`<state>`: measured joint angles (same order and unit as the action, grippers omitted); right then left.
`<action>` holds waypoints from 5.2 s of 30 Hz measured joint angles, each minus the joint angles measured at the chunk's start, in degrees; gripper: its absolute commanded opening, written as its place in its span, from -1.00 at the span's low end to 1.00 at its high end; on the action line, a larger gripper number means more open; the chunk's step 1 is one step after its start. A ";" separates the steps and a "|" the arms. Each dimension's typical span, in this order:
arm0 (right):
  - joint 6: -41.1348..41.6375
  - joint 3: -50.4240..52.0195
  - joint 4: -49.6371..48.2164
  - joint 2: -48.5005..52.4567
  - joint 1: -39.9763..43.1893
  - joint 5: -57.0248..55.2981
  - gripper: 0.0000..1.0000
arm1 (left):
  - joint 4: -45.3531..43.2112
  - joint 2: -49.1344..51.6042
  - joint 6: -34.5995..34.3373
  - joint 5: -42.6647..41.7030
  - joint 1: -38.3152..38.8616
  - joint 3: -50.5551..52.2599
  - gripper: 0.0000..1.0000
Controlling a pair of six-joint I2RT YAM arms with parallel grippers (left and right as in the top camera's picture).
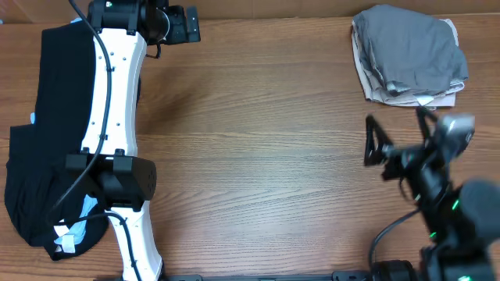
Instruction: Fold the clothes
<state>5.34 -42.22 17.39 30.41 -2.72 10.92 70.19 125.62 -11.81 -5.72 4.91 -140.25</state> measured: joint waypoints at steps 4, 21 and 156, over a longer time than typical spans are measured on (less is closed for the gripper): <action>0.22 15.80 -9.86 -10.95 0.00 -0.02 1.00 | -0.04 0.00 0.00 0.02 -0.02 0.00 1.00; 0.61 40.65 -18.23 -29.57 0.00 -2.69 1.00 | 0.00 0.00 -0.02 0.02 0.00 0.02 1.00; 0.66 41.16 -13.11 -29.68 0.00 -3.48 1.00 | -66.03 -124.72 0.39 2.95 -6.08 139.75 1.00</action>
<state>6.00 -1.06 4.27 0.73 -2.72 7.44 4.16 0.91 -11.42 -2.76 -1.17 -0.49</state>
